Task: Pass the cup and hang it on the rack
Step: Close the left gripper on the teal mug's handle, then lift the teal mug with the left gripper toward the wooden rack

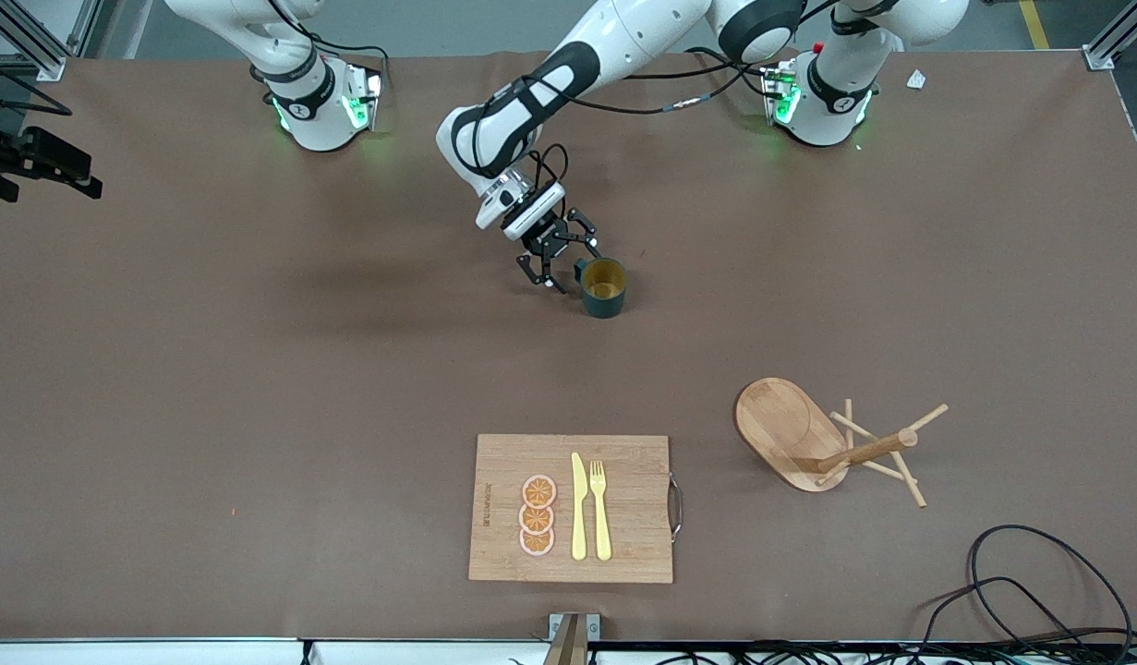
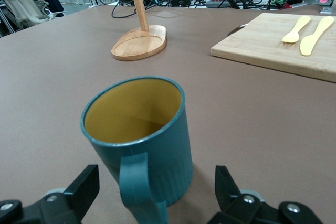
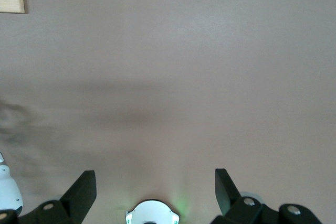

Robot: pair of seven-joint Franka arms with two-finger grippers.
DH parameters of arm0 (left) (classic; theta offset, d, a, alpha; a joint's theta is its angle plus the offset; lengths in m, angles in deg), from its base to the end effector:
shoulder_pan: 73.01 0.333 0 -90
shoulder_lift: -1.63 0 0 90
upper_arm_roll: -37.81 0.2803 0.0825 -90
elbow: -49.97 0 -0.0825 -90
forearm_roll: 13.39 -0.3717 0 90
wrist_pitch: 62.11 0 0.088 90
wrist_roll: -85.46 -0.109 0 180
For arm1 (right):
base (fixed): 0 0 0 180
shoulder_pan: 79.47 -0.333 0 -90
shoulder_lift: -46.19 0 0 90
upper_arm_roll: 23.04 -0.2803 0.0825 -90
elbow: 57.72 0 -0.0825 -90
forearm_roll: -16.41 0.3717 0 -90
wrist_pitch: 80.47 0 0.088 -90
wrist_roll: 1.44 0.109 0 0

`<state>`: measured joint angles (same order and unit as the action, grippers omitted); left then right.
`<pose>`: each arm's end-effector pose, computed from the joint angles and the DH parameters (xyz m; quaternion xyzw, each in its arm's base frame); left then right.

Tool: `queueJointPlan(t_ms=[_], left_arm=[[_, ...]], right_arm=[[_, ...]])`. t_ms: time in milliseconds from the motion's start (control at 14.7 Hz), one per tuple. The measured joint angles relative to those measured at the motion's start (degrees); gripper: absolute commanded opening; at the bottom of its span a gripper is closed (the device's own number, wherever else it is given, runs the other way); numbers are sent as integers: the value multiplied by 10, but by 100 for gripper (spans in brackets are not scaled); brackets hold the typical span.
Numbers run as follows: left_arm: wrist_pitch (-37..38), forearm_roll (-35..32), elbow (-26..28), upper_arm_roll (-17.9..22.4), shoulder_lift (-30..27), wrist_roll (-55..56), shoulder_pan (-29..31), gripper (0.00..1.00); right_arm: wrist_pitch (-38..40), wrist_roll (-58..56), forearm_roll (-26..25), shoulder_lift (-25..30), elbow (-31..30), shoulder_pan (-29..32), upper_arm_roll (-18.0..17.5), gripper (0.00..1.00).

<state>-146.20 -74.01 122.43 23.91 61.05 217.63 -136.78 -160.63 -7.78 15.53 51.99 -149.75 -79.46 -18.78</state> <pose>0.2631 -0.5821 0.1155 -0.8162 -0.2649 -0.4536 0.2408 0.4936 -0.0406 0.6091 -0.9984 -0.0175 0.0532 0.0010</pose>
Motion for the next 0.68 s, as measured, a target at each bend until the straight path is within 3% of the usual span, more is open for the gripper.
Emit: queueJointPlan(t_ms=[272,476,544,612,680], left_arm=[[0,0,0,0,1,0,-2,36],[-1,0,0,0,1,0,-3,25],[-1,0,0,0,1,0,-4,19],[-1,0,0,0,1,0,-4,0],[-1,0,0,0,1,-1,-4,0]], right_arm=[[0,0,0,0,0,0,1,100],[0,0,0,0,0,0,2,100],[0,0,0,0,0,0,2,100],[0,0,0,0,-1,0,2,100],[1,0,0,0,-1,0,2,100]])
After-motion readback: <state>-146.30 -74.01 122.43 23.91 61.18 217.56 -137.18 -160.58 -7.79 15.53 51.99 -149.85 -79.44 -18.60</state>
